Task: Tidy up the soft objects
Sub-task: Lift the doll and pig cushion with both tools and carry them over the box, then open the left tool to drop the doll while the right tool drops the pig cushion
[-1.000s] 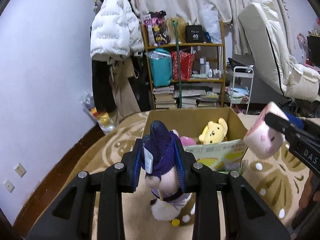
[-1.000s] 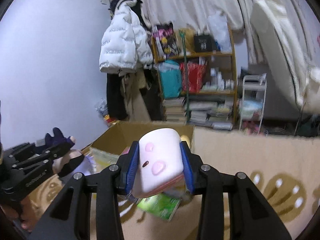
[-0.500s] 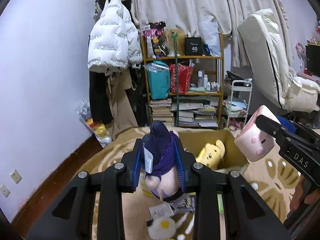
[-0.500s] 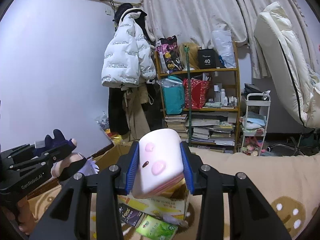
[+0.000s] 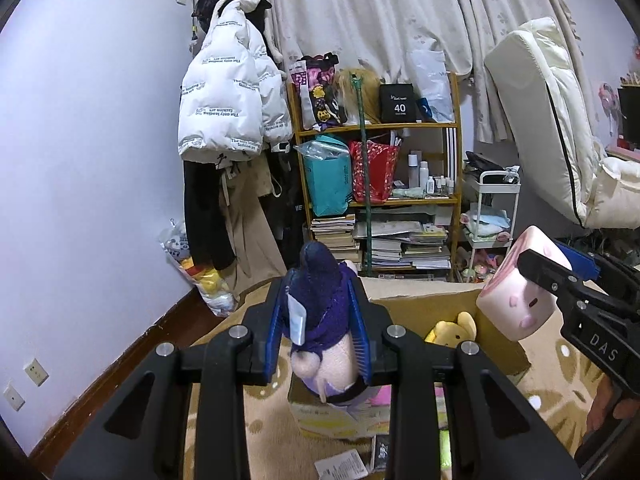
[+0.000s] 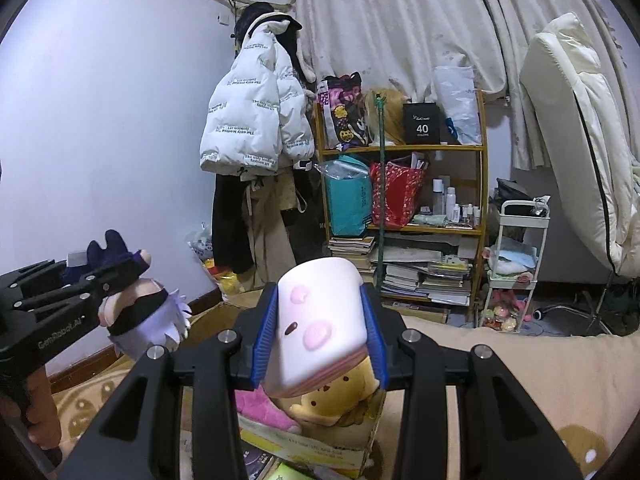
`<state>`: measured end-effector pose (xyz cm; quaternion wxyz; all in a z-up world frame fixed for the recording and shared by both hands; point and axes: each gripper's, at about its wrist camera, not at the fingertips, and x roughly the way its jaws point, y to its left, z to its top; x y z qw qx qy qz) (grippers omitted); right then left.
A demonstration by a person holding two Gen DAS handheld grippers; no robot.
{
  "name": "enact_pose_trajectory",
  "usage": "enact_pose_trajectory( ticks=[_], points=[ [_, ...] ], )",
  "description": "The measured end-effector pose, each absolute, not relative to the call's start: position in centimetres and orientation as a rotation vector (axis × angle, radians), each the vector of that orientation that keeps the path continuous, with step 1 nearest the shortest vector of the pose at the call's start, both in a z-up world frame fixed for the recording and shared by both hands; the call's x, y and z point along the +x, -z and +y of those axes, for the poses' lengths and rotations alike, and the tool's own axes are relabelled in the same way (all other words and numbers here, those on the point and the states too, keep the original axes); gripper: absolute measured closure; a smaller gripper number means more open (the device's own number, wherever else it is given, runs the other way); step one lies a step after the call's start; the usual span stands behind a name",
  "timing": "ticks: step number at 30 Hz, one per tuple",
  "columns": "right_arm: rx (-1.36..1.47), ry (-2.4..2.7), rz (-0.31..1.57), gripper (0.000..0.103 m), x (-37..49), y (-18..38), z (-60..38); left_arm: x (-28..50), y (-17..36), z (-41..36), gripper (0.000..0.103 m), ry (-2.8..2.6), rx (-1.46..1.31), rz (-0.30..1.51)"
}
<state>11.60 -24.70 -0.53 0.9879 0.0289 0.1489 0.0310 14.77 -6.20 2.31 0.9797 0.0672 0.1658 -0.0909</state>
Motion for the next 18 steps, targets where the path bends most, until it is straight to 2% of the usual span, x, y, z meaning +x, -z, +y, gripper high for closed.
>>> enact_pose_trajectory(
  ticks=[12,18],
  points=[
    [0.078,-0.086,0.383,0.059,14.6,3.5,-24.9,17.8,0.3,-6.3,0.074,0.190,0.087,0.368],
    [0.192,-0.143,0.430,0.056,15.5,5.4,-26.1,18.4,1.4,-6.8,0.073,0.224,0.096,0.381]
  ],
)
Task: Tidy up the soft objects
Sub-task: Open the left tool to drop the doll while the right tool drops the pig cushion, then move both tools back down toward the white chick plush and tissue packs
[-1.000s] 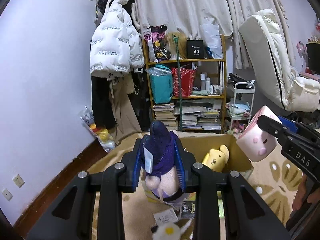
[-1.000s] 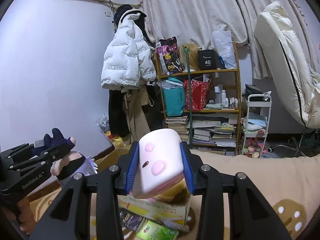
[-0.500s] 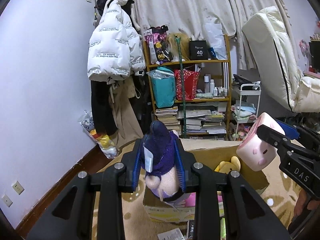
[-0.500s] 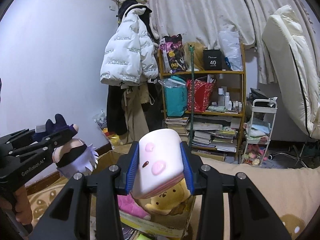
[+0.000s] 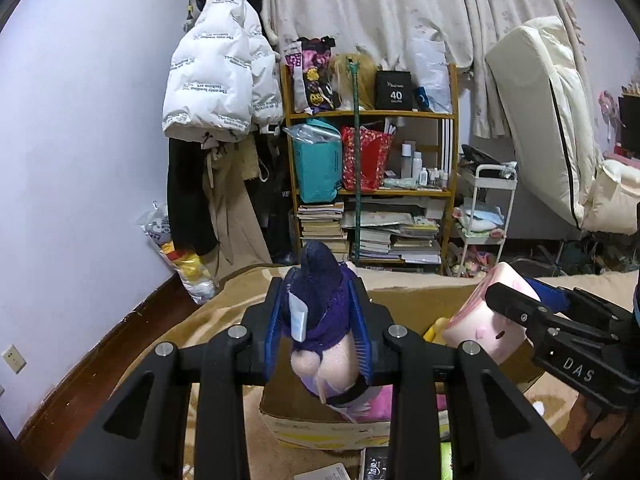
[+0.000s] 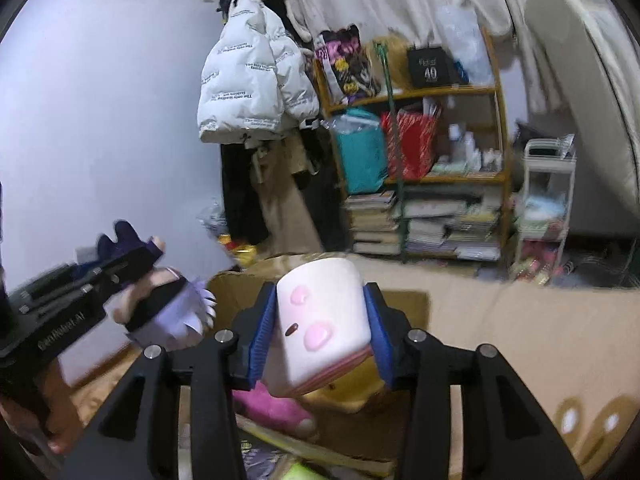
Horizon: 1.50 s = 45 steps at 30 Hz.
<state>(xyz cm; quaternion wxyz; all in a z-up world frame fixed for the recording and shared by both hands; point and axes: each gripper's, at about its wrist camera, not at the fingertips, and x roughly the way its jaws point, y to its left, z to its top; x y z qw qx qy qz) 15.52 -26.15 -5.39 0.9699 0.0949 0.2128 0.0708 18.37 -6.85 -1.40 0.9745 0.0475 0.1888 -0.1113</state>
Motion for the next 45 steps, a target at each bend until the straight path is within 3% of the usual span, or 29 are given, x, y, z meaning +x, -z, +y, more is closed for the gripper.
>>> enact_pose_trajectory(
  ticks=[11,19,21,26,31,34,41,45],
  points=[
    [0.140,-0.138,0.492,0.052,16.0,6.9,-25.3,18.5,3.3,-7.6,0.072,0.193,0.163,0.418],
    [0.126,-0.139,0.498,0.049,15.7,6.9,-25.0,18.1,3.6,-7.5,0.041,0.176,0.166,0.436],
    [0.125,-0.134,0.495,0.042,15.5,6.6,-25.0,17.8,3.6,-7.5,0.040,0.171,0.173,0.434],
    [0.138,-0.127,0.488,0.038,14.8,5.9,-25.3,17.2,3.5,-7.1,0.033,0.169,0.175,0.447],
    [0.155,-0.126,0.475,0.029,13.6,5.0,-25.6,16.3,3.1,-6.5,0.020,0.172,0.177,0.456],
    [0.163,-0.124,0.472,0.015,12.9,4.5,-25.7,15.6,2.8,-6.0,0.013,0.173,0.169,0.467],
    [0.175,-0.113,0.478,0.001,10.9,4.0,-25.9,14.1,2.6,-4.7,0.008,0.173,0.161,0.504],
    [0.172,-0.114,0.483,0.000,9.9,3.5,-25.7,12.9,2.8,-4.1,0.008,0.174,0.159,0.532]
  ],
)
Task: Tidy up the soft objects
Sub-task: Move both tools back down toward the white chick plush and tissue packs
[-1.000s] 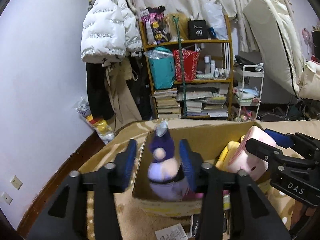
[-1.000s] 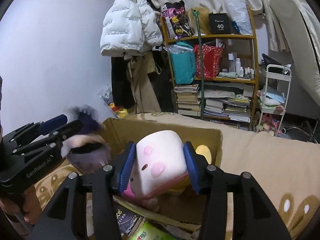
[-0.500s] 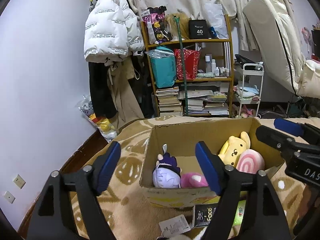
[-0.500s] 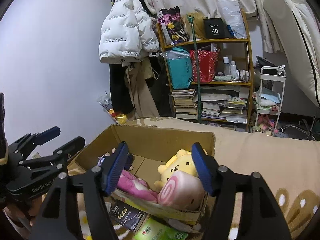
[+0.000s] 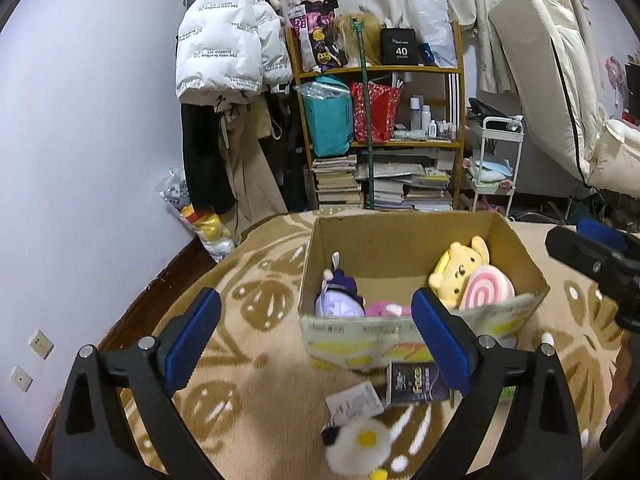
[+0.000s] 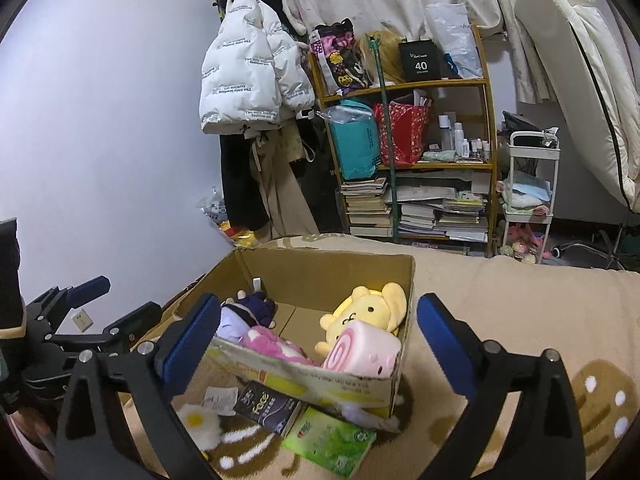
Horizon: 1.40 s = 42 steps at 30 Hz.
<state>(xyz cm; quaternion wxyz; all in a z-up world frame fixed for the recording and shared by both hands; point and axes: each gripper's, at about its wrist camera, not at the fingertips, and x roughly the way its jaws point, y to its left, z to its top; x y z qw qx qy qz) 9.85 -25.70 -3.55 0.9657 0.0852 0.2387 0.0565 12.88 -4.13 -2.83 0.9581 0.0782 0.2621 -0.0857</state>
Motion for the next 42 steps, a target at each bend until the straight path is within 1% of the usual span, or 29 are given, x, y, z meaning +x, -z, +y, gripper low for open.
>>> enact_pose_trajectory(
  ticks=[9,17,22,27,42],
  points=[
    [0.146,-0.113,0.479,0.000,6.8,2.1,-24.9,10.0,3.1,-3.1,0.007,0.164,0.154,0.590],
    [0.162,-0.104,0.496,0.000,4.8,2.2,-24.8,8.5,3.0,-1.6,0.007,0.146,0.126,0.624],
    [0.158,-0.098,0.515,0.000,3.7,2.6,-24.6,8.4,3.4,-1.0,0.007,0.164,0.098,0.667],
    [0.154,-0.094,0.534,0.000,3.4,3.3,-24.4,8.6,3.6,-1.0,0.007,0.157,0.106,0.669],
    [0.194,-0.079,0.618,0.000,6.4,6.9,-25.0,11.8,6.9,-2.0,0.007,0.172,0.108,0.798]
  ],
)
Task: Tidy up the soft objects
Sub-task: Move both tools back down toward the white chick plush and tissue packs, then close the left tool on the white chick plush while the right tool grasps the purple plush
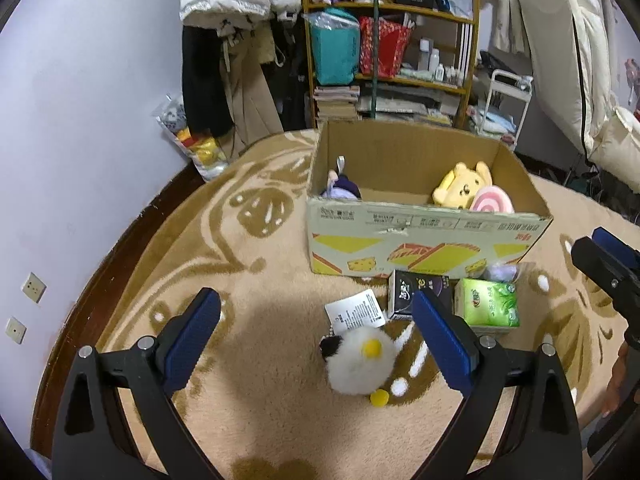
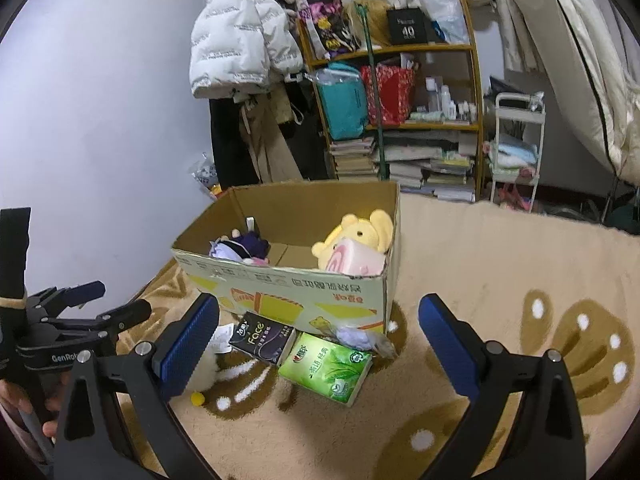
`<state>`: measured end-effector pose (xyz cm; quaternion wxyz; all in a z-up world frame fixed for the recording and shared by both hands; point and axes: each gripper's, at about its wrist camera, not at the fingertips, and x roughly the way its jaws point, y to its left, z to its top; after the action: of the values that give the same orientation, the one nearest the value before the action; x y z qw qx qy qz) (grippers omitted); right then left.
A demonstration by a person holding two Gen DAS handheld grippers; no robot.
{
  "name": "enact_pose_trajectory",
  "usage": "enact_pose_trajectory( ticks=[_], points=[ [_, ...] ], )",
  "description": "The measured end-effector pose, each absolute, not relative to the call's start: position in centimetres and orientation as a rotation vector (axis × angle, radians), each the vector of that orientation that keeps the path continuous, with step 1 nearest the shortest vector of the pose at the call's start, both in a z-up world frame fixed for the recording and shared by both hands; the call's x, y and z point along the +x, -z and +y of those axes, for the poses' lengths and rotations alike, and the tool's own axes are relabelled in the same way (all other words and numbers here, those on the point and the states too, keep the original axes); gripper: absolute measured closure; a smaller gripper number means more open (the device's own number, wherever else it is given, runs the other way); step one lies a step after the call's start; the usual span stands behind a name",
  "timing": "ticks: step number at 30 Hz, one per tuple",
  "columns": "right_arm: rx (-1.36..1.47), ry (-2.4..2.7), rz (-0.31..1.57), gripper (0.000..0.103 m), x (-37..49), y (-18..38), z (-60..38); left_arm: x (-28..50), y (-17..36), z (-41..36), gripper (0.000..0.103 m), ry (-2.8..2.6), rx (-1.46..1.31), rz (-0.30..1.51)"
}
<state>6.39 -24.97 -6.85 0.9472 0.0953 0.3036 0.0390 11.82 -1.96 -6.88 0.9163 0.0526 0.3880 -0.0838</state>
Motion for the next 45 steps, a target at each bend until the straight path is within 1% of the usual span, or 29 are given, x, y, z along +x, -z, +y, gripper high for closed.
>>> enact_pose_trajectory(
  ticks=[8,18,30,45],
  points=[
    [0.229,-0.068,0.690,0.000,8.7,9.7,-25.6,14.0,10.1,-3.6,0.007,0.231,0.130,0.930],
    [0.274,-0.062,0.784,0.000,11.2,12.8,-26.6,16.2,13.9,-3.5,0.007,0.223,0.095,1.107],
    [0.237,-0.031,0.887,0.000,13.3,16.0,-26.4,16.8,16.2,-4.4,0.007,0.227,0.143,1.189],
    [0.206,-0.013,0.919,0.000,14.5,17.3,-26.3,18.2,18.2,-3.9,0.007,0.200,0.130,1.243]
  ],
)
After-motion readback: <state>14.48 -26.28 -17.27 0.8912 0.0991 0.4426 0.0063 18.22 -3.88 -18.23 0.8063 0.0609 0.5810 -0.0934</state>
